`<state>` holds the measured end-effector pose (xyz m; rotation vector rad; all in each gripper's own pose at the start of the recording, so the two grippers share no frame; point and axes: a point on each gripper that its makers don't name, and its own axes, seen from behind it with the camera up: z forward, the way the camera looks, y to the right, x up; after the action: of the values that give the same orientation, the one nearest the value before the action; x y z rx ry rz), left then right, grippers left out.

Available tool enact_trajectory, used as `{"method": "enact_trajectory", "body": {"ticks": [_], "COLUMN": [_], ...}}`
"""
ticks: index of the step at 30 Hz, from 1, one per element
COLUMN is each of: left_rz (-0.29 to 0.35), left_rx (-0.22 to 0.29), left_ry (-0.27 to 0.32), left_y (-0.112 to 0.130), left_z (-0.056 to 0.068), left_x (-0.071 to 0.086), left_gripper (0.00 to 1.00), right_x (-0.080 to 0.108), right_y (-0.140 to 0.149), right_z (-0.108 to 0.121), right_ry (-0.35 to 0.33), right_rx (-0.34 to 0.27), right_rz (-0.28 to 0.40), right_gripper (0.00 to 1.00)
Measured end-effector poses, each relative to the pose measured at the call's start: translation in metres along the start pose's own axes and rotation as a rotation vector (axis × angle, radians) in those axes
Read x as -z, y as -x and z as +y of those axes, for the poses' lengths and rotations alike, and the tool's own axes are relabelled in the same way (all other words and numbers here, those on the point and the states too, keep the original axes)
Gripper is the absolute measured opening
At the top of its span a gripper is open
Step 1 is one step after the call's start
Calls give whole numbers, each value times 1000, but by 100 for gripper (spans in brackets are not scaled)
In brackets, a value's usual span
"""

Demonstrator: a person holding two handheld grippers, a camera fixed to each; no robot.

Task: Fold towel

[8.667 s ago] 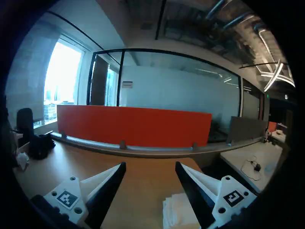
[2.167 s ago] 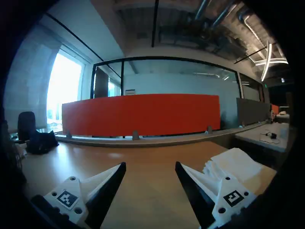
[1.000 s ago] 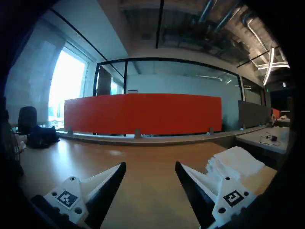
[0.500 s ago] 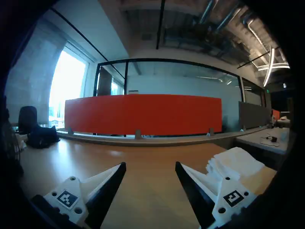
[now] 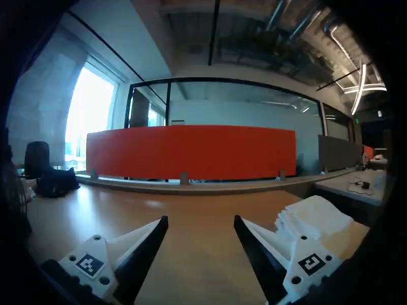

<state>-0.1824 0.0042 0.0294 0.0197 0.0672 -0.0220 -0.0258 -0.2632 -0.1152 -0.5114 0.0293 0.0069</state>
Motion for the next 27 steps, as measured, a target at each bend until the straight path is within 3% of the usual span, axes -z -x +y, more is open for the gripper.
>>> {"method": "enact_trajectory", "body": {"ticks": [27], "left_rz": [-1], "left_rx": [0], "left_ry": [0], "left_y": [-3], "left_z": [0], "left_x": [0], "left_gripper": [94], "right_x": [6], "right_y": [0], "right_z": [1], "right_ry": [21], "right_rx": [0], "right_rz": [0], "right_gripper": [100]}}
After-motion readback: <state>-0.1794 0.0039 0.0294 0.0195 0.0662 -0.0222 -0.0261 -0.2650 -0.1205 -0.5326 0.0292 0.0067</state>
